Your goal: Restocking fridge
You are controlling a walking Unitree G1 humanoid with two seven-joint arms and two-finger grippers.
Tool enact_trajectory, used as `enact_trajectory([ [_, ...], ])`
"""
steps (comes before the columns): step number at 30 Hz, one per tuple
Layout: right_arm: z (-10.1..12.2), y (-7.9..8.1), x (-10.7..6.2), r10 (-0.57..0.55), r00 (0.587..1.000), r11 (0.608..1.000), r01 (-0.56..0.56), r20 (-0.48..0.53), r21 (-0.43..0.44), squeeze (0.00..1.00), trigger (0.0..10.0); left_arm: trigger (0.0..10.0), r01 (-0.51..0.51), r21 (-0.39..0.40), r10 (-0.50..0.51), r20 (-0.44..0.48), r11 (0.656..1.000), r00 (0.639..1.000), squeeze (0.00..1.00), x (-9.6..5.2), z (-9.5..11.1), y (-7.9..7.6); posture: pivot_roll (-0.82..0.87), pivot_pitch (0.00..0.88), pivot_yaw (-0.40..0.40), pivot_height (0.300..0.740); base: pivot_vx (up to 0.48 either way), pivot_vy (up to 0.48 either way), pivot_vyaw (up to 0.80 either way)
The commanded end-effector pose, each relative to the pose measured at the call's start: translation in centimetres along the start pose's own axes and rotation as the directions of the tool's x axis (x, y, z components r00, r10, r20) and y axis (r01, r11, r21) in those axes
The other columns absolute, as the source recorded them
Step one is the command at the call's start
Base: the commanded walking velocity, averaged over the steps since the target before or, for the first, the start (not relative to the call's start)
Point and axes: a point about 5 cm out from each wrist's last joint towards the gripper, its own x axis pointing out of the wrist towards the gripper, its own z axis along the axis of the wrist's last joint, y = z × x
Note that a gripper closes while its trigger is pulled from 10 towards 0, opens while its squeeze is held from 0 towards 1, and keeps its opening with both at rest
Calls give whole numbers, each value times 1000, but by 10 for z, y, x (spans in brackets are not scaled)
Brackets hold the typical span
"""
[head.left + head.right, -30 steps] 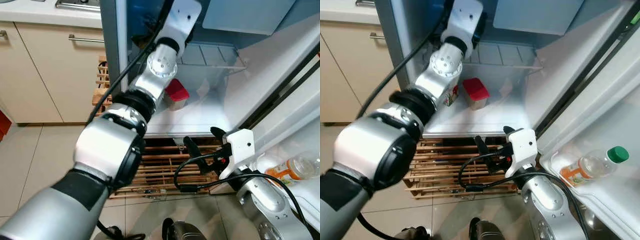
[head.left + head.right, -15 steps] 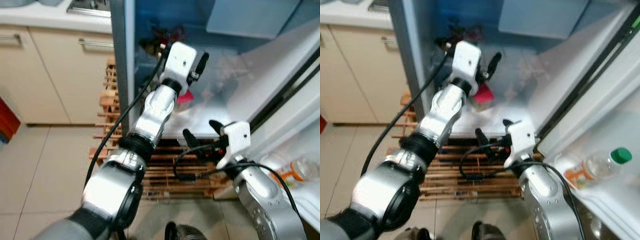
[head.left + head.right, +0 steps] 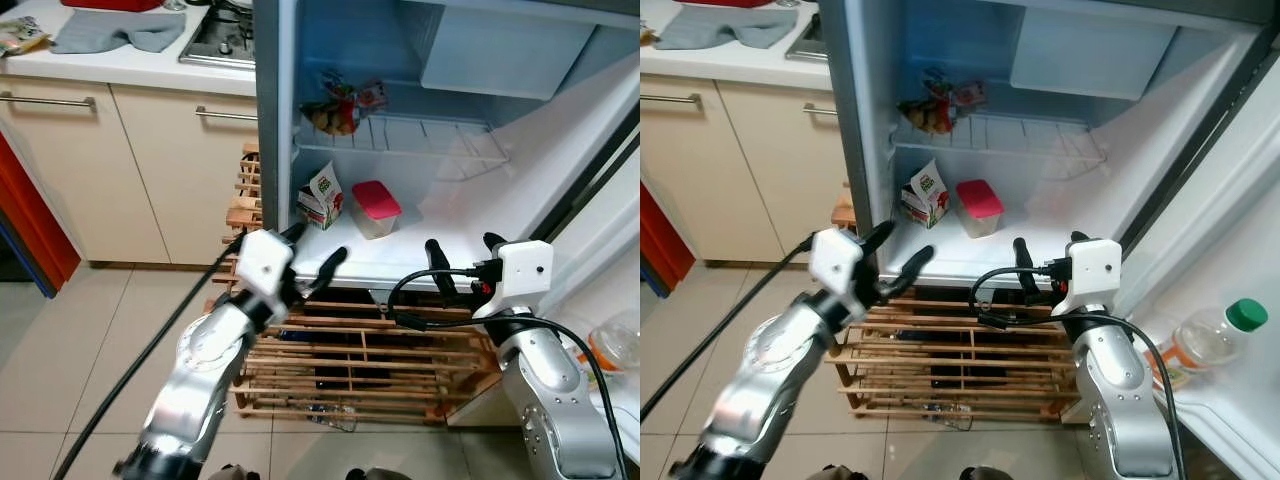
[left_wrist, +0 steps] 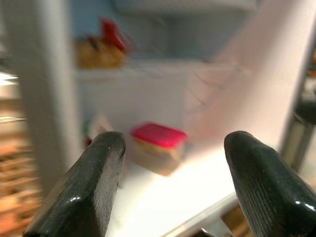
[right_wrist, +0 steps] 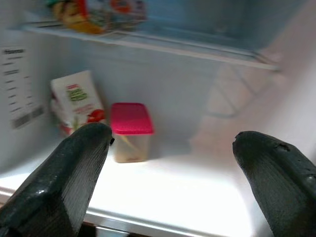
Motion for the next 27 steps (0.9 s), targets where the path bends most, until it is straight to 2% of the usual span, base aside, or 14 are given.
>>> enact_trajectory([
  [1,-6,-11,-4,-47,999,999,47,-11,4,1000,10000,10000,-66,18,66,-24,998,998,0,-9,-3,8,-51,0,-68,740,0,0,0],
  [2,-10,-14,-1,-65,998,998,66,-9,17,1000,10000,10000,-176,49,179,-46,983,983,0,-21,-9,16,-45,0,-68,740,0,0,0],
  [3,-11,-17,3,-93,996,995,93,4,42,1000,10000,10000,-281,32,283,-58,959,958,0,-21,-10,20,-40,0,-63,740,0,0,0],
  [4,-11,-17,3,-93,996,995,93,4,42,1000,10000,10000,-281,32,283,-58,959,958,0,-21,-10,20,-40,0,-63,740,0,0,0],
  [5,-11,-18,4,-105,994,993,105,10,52,1000,10000,10000,-320,8,320,-64,947,945,0,-19,-10,21,-40,0,-63,740,0,0,0],
  [6,-12,-25,9,-187,982,982,186,20,44,1000,10000,10000,-399,-80,391,-97,913,915,0,-10,-10,24,-41,0,-64,740,0,0,0],
  [7,-12,-25,9,-187,982,982,186,20,44,1000,10000,10000,-399,-80,391,-97,913,915,0,-10,-10,24,-41,0,-64,740,0,0,0],
  [10,-12,-29,16,-260,965,964,258,18,58,1000,10000,10000,-391,-54,387,-75,919,919,0,7,-6,23,-50,0,-61,740,0,0,0],
  [15,-11,-15,20,-167,985,985,165,41,49,1000,10000,10000,-318,27,319,-57,948,946,0,14,-2,18,-45,0,-49,740,-51,0,0],
  [21,-13,-11,24,-129,991,991,128,39,44,1000,10000,10000,-302,41,304,-75,952,950,0,23,-6,13,-59,0,-63,740,-306,-127,0],
  [27,-14,-16,27,-130,991,992,129,31,13,1000,10000,10000,-274,32,276,-61,961,959,0,32,-6,2,-66,0,-74,740,-346,-290,0],
])
